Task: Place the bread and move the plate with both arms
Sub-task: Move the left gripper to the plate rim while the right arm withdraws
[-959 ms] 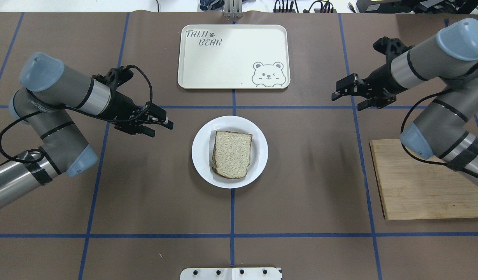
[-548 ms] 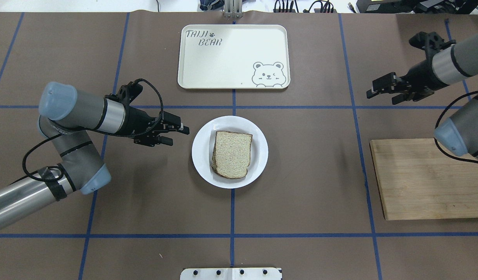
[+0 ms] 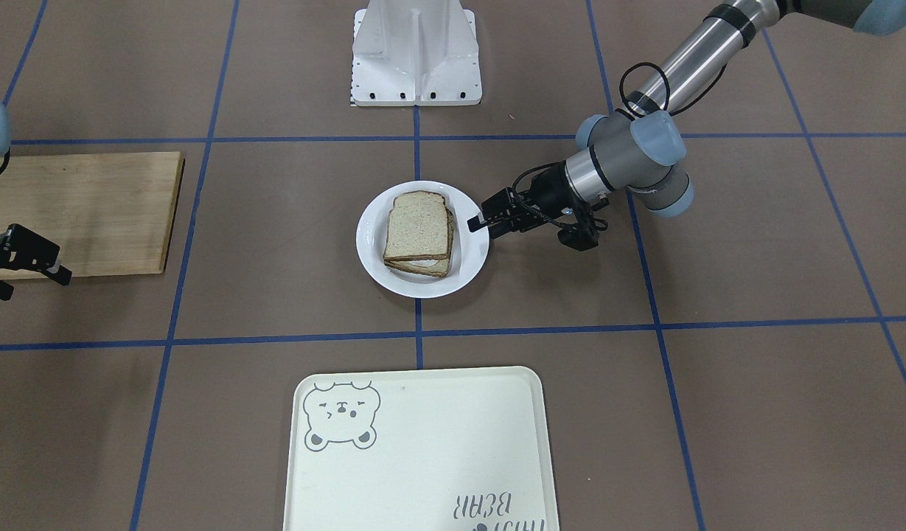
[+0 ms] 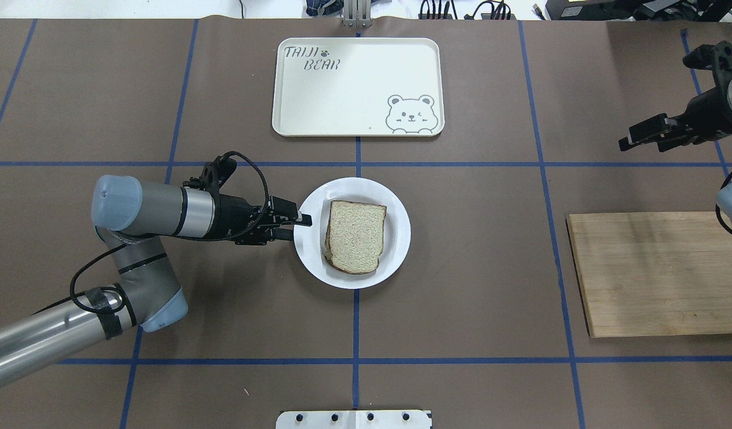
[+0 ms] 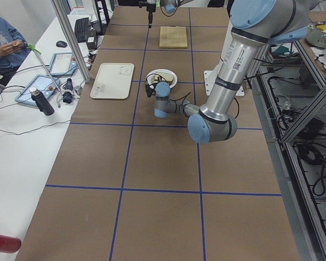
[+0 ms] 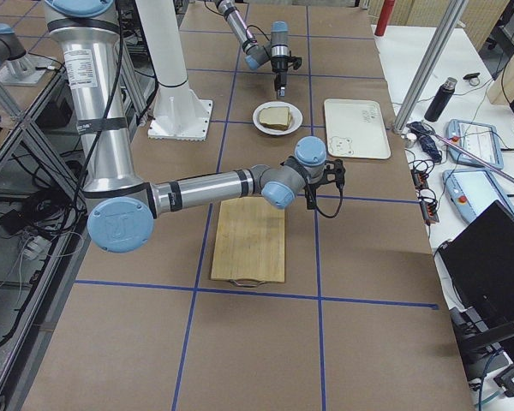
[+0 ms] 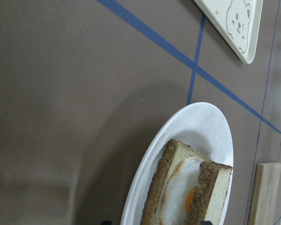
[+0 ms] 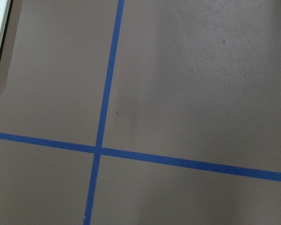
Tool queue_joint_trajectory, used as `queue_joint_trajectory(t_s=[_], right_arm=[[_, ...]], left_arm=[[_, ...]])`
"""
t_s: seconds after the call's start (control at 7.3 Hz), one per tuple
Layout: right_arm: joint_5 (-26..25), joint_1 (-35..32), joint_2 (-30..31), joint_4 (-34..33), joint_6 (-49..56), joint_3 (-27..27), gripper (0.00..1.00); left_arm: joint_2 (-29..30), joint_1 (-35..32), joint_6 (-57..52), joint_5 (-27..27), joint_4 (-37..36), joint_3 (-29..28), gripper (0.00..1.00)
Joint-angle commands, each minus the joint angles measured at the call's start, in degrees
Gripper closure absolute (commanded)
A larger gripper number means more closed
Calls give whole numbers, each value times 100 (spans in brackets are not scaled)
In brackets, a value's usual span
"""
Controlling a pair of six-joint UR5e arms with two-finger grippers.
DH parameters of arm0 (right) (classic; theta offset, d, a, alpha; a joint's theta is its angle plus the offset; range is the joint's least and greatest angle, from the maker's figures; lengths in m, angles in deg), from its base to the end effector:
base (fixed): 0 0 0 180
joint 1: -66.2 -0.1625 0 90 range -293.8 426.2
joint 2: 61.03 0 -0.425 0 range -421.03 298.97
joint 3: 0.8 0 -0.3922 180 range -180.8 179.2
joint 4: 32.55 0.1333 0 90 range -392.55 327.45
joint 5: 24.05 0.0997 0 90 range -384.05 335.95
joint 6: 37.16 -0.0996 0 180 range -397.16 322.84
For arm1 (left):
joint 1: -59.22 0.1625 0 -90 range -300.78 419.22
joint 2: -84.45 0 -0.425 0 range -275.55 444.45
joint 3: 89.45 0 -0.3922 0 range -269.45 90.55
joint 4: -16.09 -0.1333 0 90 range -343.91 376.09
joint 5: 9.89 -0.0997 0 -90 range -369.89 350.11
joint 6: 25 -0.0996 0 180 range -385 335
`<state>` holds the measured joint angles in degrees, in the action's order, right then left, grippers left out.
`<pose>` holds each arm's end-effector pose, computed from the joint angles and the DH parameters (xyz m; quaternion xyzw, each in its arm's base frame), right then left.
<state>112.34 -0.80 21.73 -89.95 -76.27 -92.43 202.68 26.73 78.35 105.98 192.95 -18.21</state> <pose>-0.1630 -0.5406 0.5091 0.0888 -0.4834 -0.0176 0.8707 0.5135 -0.4335 0.3634 -0.0265 0.7409 -0.0996 0.6637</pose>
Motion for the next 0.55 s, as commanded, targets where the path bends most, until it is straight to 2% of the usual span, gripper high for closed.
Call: queue_joint_trajectory(t_s=[0.0,0.41], right_arm=[[2,-42,13,-96,131,-5,0],[10,-51,13,-96,131,-5,0]], left_arm=[[7,128,1,-203,33,-22,31],[24,313,1,-380,33,-22,37]])
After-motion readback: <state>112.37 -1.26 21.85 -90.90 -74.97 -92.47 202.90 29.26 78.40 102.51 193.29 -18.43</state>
